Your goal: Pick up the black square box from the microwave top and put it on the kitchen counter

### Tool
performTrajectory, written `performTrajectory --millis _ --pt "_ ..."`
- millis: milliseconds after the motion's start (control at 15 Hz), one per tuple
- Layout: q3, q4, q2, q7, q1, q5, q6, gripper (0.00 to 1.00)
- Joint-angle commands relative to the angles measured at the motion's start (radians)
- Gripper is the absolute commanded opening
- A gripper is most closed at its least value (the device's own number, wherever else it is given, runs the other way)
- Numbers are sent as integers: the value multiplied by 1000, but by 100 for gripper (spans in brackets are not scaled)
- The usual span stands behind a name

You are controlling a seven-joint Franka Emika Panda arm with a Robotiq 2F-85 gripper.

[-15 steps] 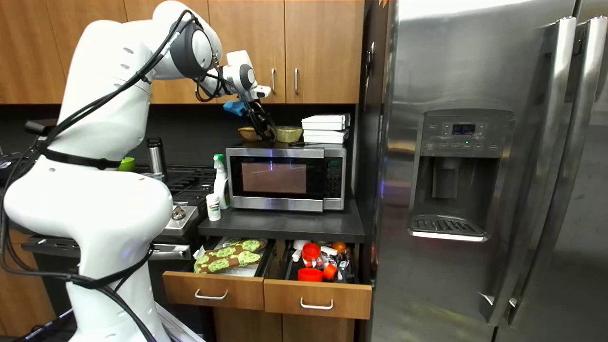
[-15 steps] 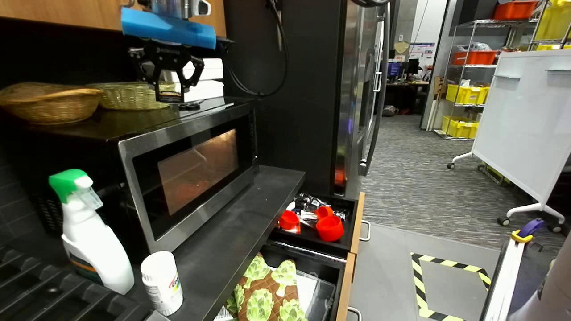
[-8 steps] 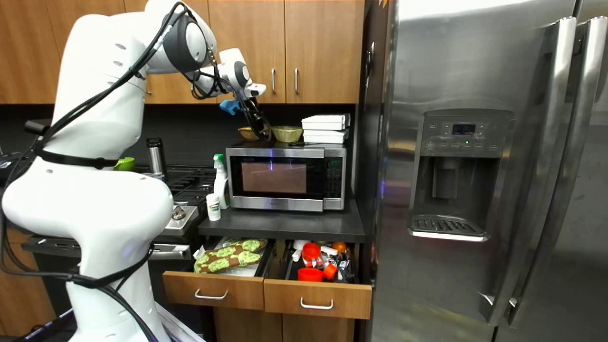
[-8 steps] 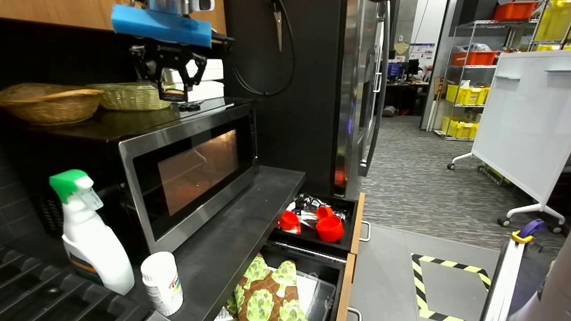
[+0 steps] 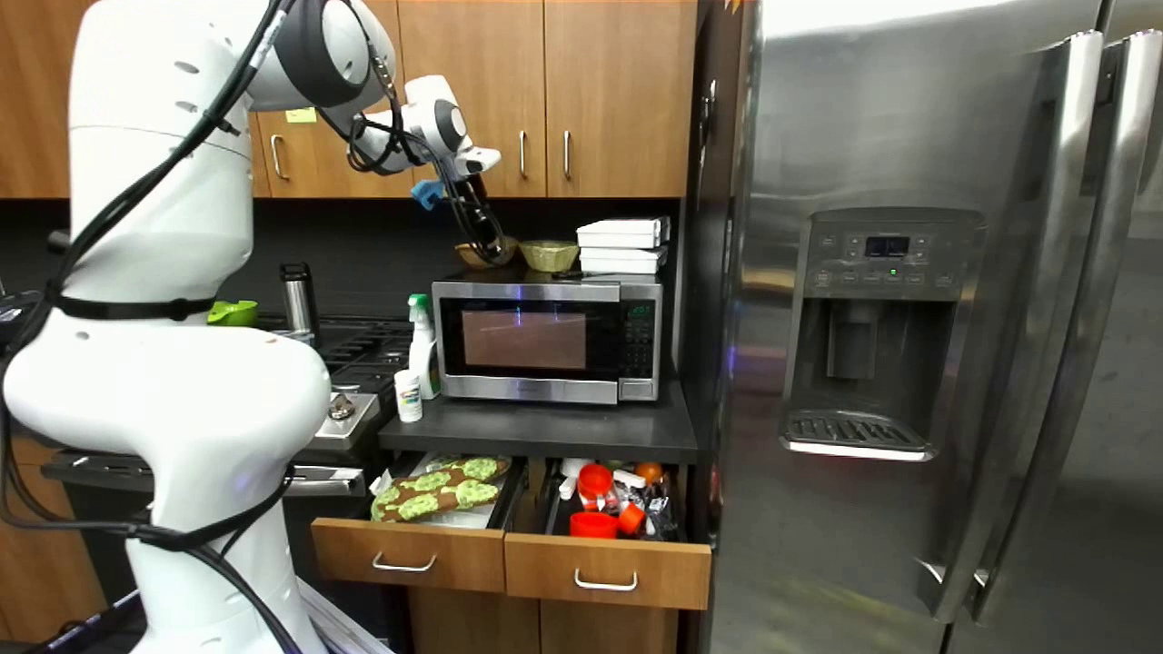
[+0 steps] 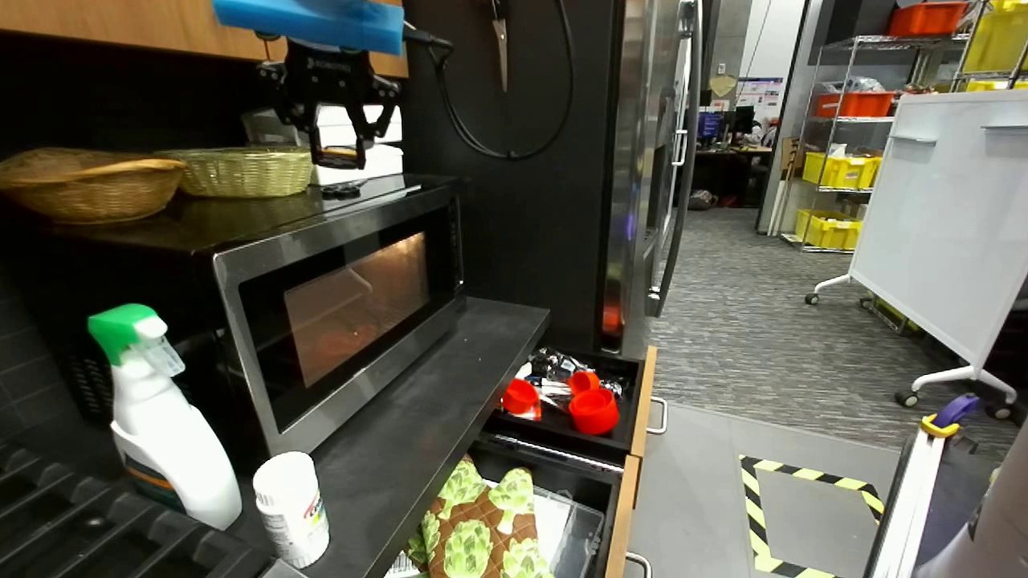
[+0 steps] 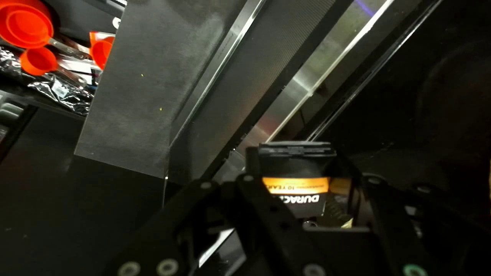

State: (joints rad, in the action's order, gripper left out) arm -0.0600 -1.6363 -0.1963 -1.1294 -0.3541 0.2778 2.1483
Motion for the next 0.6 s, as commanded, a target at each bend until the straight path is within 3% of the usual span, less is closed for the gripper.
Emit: performTrajectory --millis 0,533 --pt "-28 -124 102 -60 28 16 -2 22" --pt "-75 -325 235 -148 81 7 24 22"
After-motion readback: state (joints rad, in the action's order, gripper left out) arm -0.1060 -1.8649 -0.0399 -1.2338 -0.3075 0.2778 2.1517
